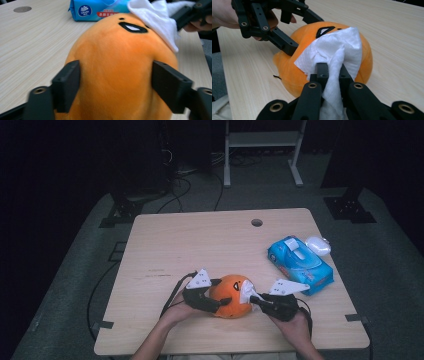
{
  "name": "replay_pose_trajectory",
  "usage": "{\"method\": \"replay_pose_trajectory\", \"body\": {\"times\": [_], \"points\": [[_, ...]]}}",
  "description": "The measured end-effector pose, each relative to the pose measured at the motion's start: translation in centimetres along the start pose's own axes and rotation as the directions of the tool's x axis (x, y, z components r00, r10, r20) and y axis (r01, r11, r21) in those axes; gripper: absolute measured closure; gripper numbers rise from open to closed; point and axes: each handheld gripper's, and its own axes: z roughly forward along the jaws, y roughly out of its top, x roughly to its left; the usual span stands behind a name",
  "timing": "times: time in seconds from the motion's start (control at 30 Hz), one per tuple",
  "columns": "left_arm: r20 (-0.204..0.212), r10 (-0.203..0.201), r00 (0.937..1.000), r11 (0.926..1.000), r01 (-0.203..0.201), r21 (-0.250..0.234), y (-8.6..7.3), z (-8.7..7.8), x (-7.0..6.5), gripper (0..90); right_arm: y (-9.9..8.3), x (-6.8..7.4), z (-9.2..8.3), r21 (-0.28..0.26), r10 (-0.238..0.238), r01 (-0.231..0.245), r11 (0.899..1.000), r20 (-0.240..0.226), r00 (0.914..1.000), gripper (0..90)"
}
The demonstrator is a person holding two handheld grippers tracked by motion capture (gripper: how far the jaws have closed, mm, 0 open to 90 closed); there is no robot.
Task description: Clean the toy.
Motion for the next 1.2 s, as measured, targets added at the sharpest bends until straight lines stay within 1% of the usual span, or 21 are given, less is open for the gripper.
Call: {"method": "replay_pose_trajectory", "body": {"times": [0.07, 0.13, 0.23, 0.33, 0.37, 0.43, 0.5, 0.53, 0.57, 0.67, 0.73, 0.8, 0.87, 0.93, 0.97, 1.0, 1.03, 1.07, 1.1, 1.13, 1.2], "points": [[-0.019, 0.036, 0.9992, 0.9993, -0.036, 0.009, 0.1, 0.4, -0.6, 32.0, -0.1, -1.4, -0.2, -0.014, 0.055, -0.055, 0.998, 0.001, 0.9985, 84.1], [-0.032, 0.086, 0.9957, 0.9961, -0.086, 0.018, 0.3, 0.8, -1.5, 33.0, -0.6, -2.8, -0.2, -0.021, 0.112, -0.111, 0.994, 0.014, 0.9937, 84.0], [-0.031, 0.156, 0.9873, 0.9873, -0.154, 0.036, 0.7, 1.1, -2.3, 33.4, -0.6, -3.4, -0.3, -0.032, 0.116, -0.115, 0.993, 0.031, 0.9928, 84.0], [-0.012, 0.181, 0.9834, 0.9831, -0.181, 0.029, 0.6, 1.2, -2.6, 33.4, 0.4, -2.3, -0.6, -0.075, 0.086, -0.085, 0.994, 0.003, 0.9963, 84.0], [-0.011, 0.18, 0.9837, 0.9834, -0.179, 0.027, 0.6, 1.3, -2.7, 33.3, 0.7, -1.9, -0.6, -0.082, 0.07, -0.07, 0.994, -0.004, 0.9975, 84.0], [-0.009, 0.172, 0.9851, 0.9848, -0.171, 0.029, 0.7, 1.2, -2.6, 32.9, 0.8, -1.6, -0.3, -0.066, 0.037, -0.036, 0.997, 0.011, 0.9993, 84.0], [0.002, 0.143, 0.9897, 0.9896, -0.143, 0.012, 0.7, 1.1, -2.4, 31.1, 0.4, -2.3, -0.1, -0.066, 0.076, -0.076, 0.995, -0.003, 0.9971, 84.0], [0.003, 0.135, 0.9909, 0.9909, -0.135, 0.007, 0.7, 1.1, -2.3, 30.0, 0.1, -2.7, -0.2, -0.063, 0.096, -0.096, 0.993, 0.0, 0.9954, 84.0], [0.002, 0.13, 0.9915, 0.9915, -0.13, 0.006, 0.7, 1.1, -2.3, 29.7, -0.2, -3.1, -0.2, -0.058, 0.099, -0.098, 0.994, 0.016, 0.9949, 84.0], [-0.006, 0.13, 0.9915, 0.9915, -0.13, 0.001, 0.6, 1.2, -2.4, 29.5, -0.9, -3.8, -0.3, -0.039, 0.118, -0.116, 0.992, 0.055, 0.9914, 84.1], [-0.012, 0.14, 0.9901, 0.9901, -0.14, 0.013, 0.6, 1.3, -2.5, 29.3, -0.8, -3.5, -0.3, -0.048, 0.135, -0.132, 0.99, 0.047, 0.9898, 84.2], [-0.009, 0.144, 0.9896, 0.9896, -0.143, 0.012, 0.5, 1.3, -2.5, 29.4, 0.0, -2.4, -0.3, -0.058, 0.093, -0.091, 0.994, 0.04, 0.9948, 84.1], [-0.007, 0.142, 0.9899, 0.9899, -0.142, 0.011, 0.5, 1.3, -2.4, 29.3, 0.5, -1.6, -0.3, -0.074, 0.073, -0.071, 0.995, 0.015, 0.9972, 84.1], [0.003, 0.139, 0.9902, 0.99, -0.139, 0.02, 0.8, 1.0, -2.2, 28.4, 0.5, -1.6, -0.1, -0.064, 0.06, -0.059, 0.996, 0.018, 0.998, 84.2], [-0.003, 0.126, 0.9921, 0.9918, -0.126, 0.023, 1.1, 0.7, -2.0, 26.7, 0.3, -1.9, -0.1, -0.062, 0.077, -0.076, 0.995, 0.01, 0.997, 84.2], [-0.02, 0.099, 0.9949, 0.9948, -0.099, 0.023, 1.5, 0.4, -1.7, 24.4, 0.0, -2.3, -0.1, -0.061, 0.092, -0.092, 0.994, 0.007, 0.9957, 84.2], [-0.037, 0.082, 0.996, 0.9964, -0.081, 0.024, 1.6, 0.2, -1.6, 21.8, -0.3, -2.8, -0.1, -0.055, 0.099, -0.098, 0.994, 0.022, 0.9949, 84.2], [-0.056, 0.046, 0.9974, 0.9988, -0.045, 0.018, 1.7, 0.1, -1.4, 19.7, -0.4, -3.0, -0.1, -0.05, 0.107, -0.105, 0.993, 0.03, 0.9939, 84.2], [-0.053, 0.026, 0.9983, 0.9995, -0.025, 0.017, 1.6, 0.2, -1.3, 19.4, -0.5, -3.2, -0.2, -0.051, 0.119, -0.118, 0.992, 0.03, 0.9924, 84.2], [-0.05, 0.028, 0.9983, 0.9993, -0.027, 0.024, 1.4, 0.4, -1.3, 19.8, -0.6, -3.2, -0.3, -0.051, 0.128, -0.127, 0.991, 0.027, 0.9914, 84.2], [-0.05, 0.066, 0.9966, 0.9966, -0.064, 0.052, 1.0, 0.8, -1.6, 23.2, -0.1, -2.4, -0.3, -0.055, 0.112, -0.11, 0.992, 0.029, 0.9933, 84.3]]}}
